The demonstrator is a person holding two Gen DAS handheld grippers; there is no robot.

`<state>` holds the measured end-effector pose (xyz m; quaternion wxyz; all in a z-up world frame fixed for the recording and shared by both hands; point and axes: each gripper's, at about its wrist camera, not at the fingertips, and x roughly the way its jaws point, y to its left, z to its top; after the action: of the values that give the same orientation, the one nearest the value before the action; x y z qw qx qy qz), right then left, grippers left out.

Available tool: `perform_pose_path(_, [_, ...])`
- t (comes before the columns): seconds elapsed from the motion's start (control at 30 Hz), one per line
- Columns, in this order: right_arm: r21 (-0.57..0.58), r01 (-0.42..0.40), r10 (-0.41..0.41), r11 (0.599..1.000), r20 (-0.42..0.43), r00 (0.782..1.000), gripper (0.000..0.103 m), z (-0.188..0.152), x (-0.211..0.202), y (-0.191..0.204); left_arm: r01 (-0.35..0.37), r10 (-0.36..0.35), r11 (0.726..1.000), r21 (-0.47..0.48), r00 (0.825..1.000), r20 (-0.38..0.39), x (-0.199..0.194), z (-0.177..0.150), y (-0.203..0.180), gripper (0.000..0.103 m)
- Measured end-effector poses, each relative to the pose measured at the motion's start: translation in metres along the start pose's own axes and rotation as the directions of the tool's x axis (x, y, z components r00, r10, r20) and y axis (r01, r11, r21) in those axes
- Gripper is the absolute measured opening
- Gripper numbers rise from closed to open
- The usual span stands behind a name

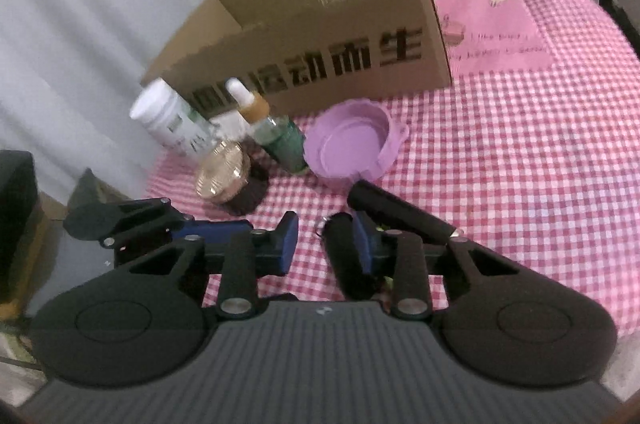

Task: Organize rigid objects
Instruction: 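Move the right tool back to the black key fob, then close the right gripper on the black key fob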

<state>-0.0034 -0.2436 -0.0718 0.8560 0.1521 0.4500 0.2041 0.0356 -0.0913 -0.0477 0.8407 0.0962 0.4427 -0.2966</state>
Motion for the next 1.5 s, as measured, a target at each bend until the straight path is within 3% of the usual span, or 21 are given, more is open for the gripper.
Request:
perform_pose_path(0.17, [-0.023, 0.032, -0.033, 0.999, -0.044, 0.998, 0.023, -0.004, 0.010, 0.001, 0.041, -0.041, 0.999, -0.006, 0.999, -0.024, 0.011, -0.005, -0.004, 0.046])
perform_pose_path(0.73, [-0.044, -0.043, 0.039, 0.998, -0.084, 0.996, 0.024, -0.005, 0.027, 0.035, 0.059, -0.060, 0.996, -0.065, 0.998, -0.010, -0.005, -0.020, 0.009, 0.046])
perform_pose_path(1.0, [0.067, 0.040, -0.037, 0.997, -0.043, 0.998, 0.025, -0.016, -0.013, 0.005, 0.097, -0.097, 0.995, -0.017, 0.995, -0.005, 0.002, -0.014, -0.004, 0.046])
perform_pose_path(1.1, [0.095, 0.072, -0.067, 0.993, -0.056, 0.996, 0.025, -0.022, -0.011, -0.006, 0.104, -0.104, 0.995, -0.005, 0.994, -0.012, 0.006, -0.011, -0.009, 0.046])
perform_pose_path(1.5, [0.062, 0.047, -0.044, 0.997, -0.057, 0.997, 0.026, -0.009, 0.016, -0.005, 0.090, -0.090, 0.996, -0.019, 0.996, -0.017, 0.012, -0.004, -0.005, 0.046])
